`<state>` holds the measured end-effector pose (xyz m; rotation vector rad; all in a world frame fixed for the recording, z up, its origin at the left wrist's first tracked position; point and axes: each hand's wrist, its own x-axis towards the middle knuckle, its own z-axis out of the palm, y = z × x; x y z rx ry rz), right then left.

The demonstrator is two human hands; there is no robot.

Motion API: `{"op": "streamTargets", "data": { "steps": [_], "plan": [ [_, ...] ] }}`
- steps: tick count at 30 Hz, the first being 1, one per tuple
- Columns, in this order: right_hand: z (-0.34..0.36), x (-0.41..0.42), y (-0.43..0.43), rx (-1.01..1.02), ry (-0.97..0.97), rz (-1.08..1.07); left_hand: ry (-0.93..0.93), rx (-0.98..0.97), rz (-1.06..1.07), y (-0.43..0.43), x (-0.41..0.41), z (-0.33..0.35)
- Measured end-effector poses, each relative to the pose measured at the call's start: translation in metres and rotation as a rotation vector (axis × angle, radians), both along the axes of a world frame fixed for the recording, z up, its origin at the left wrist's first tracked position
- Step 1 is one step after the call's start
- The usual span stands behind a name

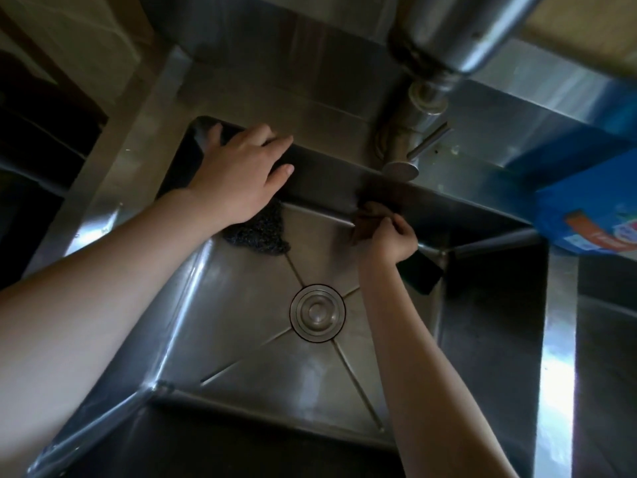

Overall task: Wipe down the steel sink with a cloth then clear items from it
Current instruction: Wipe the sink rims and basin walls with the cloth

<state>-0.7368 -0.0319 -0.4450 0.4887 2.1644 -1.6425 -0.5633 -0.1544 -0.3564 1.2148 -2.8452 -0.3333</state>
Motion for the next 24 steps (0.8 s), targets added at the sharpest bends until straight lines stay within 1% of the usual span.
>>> {"op": "streamTargets", "data": {
  "steps": [7, 11, 14, 18, 21, 24],
  "plan": [
    [0.063, -0.002, 0.016, -0.202, 0.106, 0.023, 0.008, 0.041, 0.033, 0.001, -0.003, 0.004],
    [0.072, -0.001, 0.018, -0.249, 0.136, 0.004, 0.004, 0.044, 0.030, 0.000, -0.002, 0.004],
    [0.062, 0.015, 0.004, -0.216, 0.075, 0.023, 0.005, 0.035, 0.037, -0.001, -0.004, 0.005],
    [0.046, 0.049, -0.028, -0.176, -0.047, 0.108, 0.020, 0.021, 0.039, -0.002, -0.005, 0.006],
    [0.041, 0.070, -0.050, -0.201, -0.092, 0.142, 0.029, 0.025, 0.041, -0.003, -0.005, 0.006],
    [0.037, 0.074, -0.054, -0.220, -0.111, 0.137, 0.040, 0.008, 0.037, -0.004, -0.005, 0.005]
  ]
}}
